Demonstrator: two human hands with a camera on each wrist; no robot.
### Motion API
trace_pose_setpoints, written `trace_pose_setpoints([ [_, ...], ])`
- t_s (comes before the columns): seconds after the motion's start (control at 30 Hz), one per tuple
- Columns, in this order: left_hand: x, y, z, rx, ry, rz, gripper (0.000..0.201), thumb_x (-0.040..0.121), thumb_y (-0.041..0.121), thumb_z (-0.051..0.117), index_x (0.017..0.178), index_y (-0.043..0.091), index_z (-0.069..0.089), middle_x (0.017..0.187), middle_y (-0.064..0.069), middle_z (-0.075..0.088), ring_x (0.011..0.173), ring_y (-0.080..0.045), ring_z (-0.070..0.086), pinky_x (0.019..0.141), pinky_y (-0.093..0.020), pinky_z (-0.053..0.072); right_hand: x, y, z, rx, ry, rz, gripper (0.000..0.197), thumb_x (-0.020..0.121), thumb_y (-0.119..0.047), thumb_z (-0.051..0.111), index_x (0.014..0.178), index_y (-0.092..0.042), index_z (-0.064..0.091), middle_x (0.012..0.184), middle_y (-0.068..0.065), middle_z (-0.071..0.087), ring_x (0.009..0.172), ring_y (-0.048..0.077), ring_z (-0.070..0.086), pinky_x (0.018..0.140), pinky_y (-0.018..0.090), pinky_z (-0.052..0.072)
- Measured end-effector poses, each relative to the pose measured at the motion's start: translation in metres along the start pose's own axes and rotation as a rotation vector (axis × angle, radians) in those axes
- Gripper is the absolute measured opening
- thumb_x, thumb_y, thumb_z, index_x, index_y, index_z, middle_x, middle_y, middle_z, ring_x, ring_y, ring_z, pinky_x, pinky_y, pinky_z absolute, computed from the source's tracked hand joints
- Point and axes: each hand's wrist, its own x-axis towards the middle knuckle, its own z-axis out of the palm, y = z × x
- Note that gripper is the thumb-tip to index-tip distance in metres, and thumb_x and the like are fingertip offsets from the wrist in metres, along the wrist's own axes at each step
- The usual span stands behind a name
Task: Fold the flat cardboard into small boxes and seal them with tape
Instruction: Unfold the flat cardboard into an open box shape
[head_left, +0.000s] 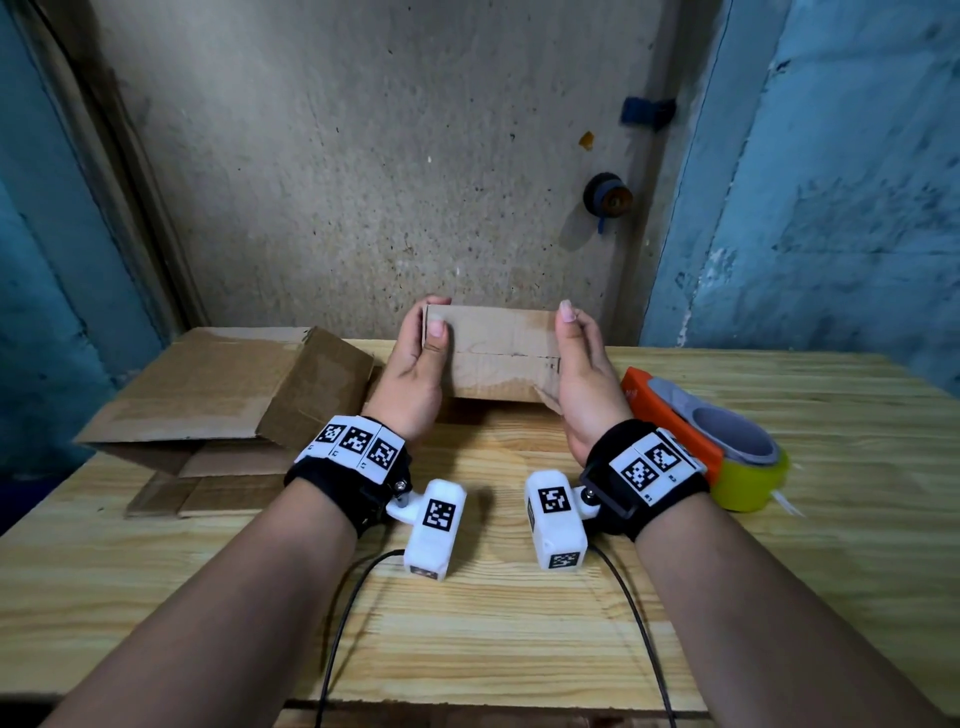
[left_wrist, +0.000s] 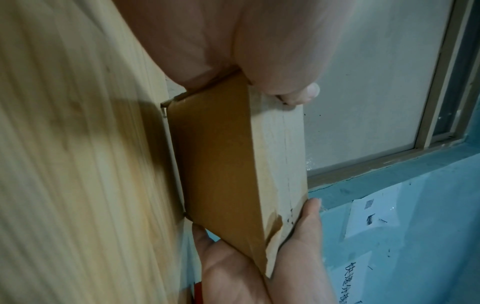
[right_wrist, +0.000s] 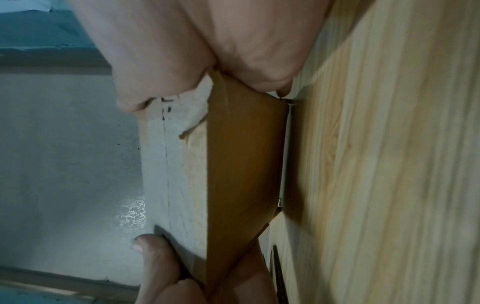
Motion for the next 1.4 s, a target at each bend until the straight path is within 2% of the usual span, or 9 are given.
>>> trace_pose_setpoints([
  [0.17, -0.004, 0.008, 0.000, 0.024, 0.033, 0.004, 0.041, 0.103, 0.052, 0.036, 0.134, 0.028, 0.049, 0.116, 0.012, 0.059, 0.106, 0.000, 0.056, 0.105, -0.050, 0.047, -0.001, -0.003, 0.001, -0.032, -0.016, 0.016, 0.032, 0.102, -0.064, 0.040, 0.125, -0.043, 0.048, 0.144, -0.009, 0.046, 0.114, 0.002, 0.052, 0.065, 0.016, 0.053],
  [0.3, -0.008, 0.021, 0.002, 0.017, 0.066, -0.055, 0.049, 0.096, 0.065, 0.040, 0.130, 0.032, 0.052, 0.117, 0.007, 0.061, 0.110, -0.012, 0.058, 0.104, -0.058, 0.047, -0.004, -0.008, 0.002, -0.039, -0.004, 0.053, 0.037, 0.102, -0.065, 0.040, 0.129, -0.040, 0.046, 0.147, -0.003, 0.046, 0.121, 0.011, 0.054, 0.063, 0.015, 0.054],
  [0.5, -0.014, 0.035, -0.001, 0.017, 0.032, -0.129, 0.048, 0.093, 0.067, 0.042, 0.126, 0.034, 0.054, 0.115, 0.005, 0.062, 0.109, -0.013, 0.057, 0.106, -0.060, 0.045, -0.004, -0.022, 0.006, -0.016, -0.004, 0.181, 0.041, 0.089, -0.073, 0.051, 0.118, -0.044, 0.052, 0.146, 0.005, 0.054, 0.127, 0.023, 0.058, 0.081, 0.039, 0.063],
  [0.6, -0.015, 0.042, -0.010, 0.046, 0.005, -0.209, 0.045, 0.084, 0.079, 0.047, 0.118, 0.053, 0.060, 0.125, 0.007, 0.064, 0.122, -0.016, 0.058, 0.110, -0.057, 0.043, -0.005, -0.036, 0.006, 0.070, -0.027, 0.297, 0.041, 0.096, -0.062, 0.053, 0.126, -0.034, 0.051, 0.136, 0.010, 0.062, 0.112, 0.028, 0.068, 0.077, 0.045, 0.062],
  [0.77, -0.017, 0.109, -0.017, 0.240, -0.089, -0.341, 0.043, 0.095, 0.073, 0.038, 0.113, 0.040, 0.061, 0.114, -0.003, 0.063, 0.111, -0.032, 0.062, 0.096, -0.061, 0.053, -0.004, -0.061, 0.004, -0.186, -0.024, 0.419, 0.097, 0.073, -0.087, 0.047, 0.134, -0.012, 0.057, 0.135, 0.023, 0.066, 0.126, 0.040, 0.064, 0.109, 0.058, 0.050],
  [0.87, -0.013, 0.125, -0.014, 0.401, -0.158, -0.432, 0.049, 0.105, 0.057, 0.030, 0.138, 0.026, 0.051, 0.125, -0.011, 0.056, 0.110, -0.034, 0.059, 0.093, -0.055, 0.055, 0.004, -0.063, -0.001, -0.307, 0.040, 0.447, 0.120, 0.051, -0.101, 0.048, 0.127, -0.008, 0.058, 0.142, 0.024, 0.061, 0.127, 0.043, 0.061, 0.109, 0.062, 0.048],
  [1.0, -0.005, 0.123, -0.009, 0.540, -0.138, -0.458, 0.057, 0.108, 0.051, 0.028, 0.136, 0.009, 0.054, 0.138, -0.020, 0.055, 0.125, -0.039, 0.052, 0.106, -0.052, 0.046, -0.018, -0.081, 0.007, -0.470, 0.050, 0.380, 0.080, 0.104, -0.066, 0.040, 0.154, -0.005, 0.043, 0.159, 0.019, 0.045, 0.143, 0.037, 0.047, 0.111, 0.043, 0.040],
  [1.13, 0.004, 0.127, 0.000, 0.644, -0.155, -0.513, 0.058, 0.110, 0.043, 0.025, 0.132, -0.001, 0.056, 0.136, -0.025, 0.055, 0.124, -0.038, 0.052, 0.098, -0.032, 0.040, -0.014, -0.079, 0.006, -0.580, 0.095, 0.358, 0.073, 0.108, -0.060, 0.037, 0.153, -0.002, 0.044, 0.156, 0.020, 0.048, 0.142, 0.037, 0.048, 0.117, 0.044, 0.038],
  [1.4, 0.013, 0.118, 0.008, 0.823, -0.164, -0.573, 0.044, 0.111, 0.022, 0.029, 0.139, -0.004, 0.052, 0.142, -0.023, 0.054, 0.132, -0.037, 0.050, 0.107, -0.040, 0.039, -0.018, -0.061, 0.001, -0.768, 0.031, 0.389, 0.065, 0.111, -0.053, 0.035, 0.143, -0.001, 0.056, 0.146, 0.019, 0.059, 0.134, 0.036, 0.054, 0.104, 0.035, 0.038],
])
